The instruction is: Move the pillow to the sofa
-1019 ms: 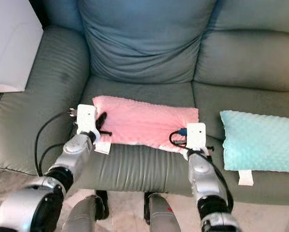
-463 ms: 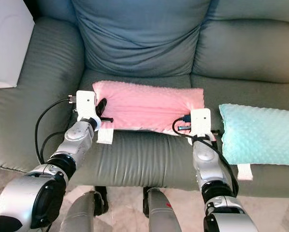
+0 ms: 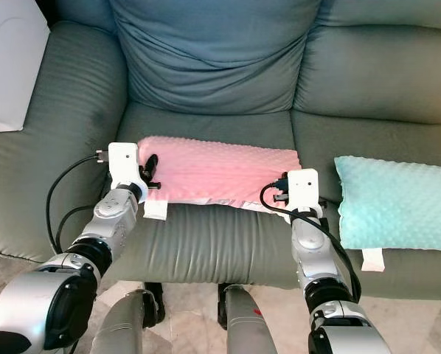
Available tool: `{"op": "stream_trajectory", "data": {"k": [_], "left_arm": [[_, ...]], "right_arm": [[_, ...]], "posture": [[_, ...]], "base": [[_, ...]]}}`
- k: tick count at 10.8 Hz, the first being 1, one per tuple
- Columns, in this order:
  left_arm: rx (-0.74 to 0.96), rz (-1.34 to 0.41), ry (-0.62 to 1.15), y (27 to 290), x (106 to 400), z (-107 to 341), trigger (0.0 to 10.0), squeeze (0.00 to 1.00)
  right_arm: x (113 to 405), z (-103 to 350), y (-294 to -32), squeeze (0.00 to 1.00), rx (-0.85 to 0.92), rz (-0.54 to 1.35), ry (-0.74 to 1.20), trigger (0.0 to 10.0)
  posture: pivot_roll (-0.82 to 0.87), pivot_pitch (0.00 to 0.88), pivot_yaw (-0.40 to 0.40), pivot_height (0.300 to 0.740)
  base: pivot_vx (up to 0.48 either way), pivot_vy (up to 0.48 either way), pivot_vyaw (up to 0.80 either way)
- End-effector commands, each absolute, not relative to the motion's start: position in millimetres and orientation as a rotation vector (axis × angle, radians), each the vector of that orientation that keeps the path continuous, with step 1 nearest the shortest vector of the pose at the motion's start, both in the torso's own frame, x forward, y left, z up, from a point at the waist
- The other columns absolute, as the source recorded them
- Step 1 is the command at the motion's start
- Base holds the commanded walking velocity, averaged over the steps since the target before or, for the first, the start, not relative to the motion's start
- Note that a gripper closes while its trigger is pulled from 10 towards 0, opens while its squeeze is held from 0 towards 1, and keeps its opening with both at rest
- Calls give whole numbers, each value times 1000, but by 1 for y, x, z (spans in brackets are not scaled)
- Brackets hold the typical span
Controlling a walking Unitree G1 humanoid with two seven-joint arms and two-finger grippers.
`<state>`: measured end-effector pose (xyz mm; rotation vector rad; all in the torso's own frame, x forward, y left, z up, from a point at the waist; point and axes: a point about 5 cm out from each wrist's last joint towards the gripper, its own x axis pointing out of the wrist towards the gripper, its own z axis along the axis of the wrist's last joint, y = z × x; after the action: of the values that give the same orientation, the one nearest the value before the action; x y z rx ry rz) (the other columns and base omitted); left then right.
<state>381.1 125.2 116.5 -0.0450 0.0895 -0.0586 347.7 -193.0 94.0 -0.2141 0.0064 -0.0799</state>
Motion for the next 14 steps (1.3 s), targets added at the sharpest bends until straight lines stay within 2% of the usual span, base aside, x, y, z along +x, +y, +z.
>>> {"op": "stream_trajectory", "data": {"k": [1, 6, 10, 14], "left_arm": [[-33, -34, 138, 130, 375, 103, 10000, 1000], [-45, -58, 155, 125, 370, 94, 10000, 1000], [-50, -78, 160, 130, 370, 94, 10000, 1000], [-107, -75, 134, 137, 364, 89, 10000, 1000]], "right_arm": [[339, 80, -201, 1000, -220, -110, 53, 10000], [336, 77, -199, 1000, -219, -102, 45, 10000], [334, 80, -182, 1000, -177, -46, 1, 10000], [309, 82, -179, 1000, -132, -36, -6, 10000]], "posture": [[-238, 449, -33, 740], [-233, 451, -28, 740], [-223, 440, -25, 740], [-213, 419, -21, 740]], "base": [[0, 0, 0], [0, 0, 0], [0, 0, 0], [0, 0, 0]]}}
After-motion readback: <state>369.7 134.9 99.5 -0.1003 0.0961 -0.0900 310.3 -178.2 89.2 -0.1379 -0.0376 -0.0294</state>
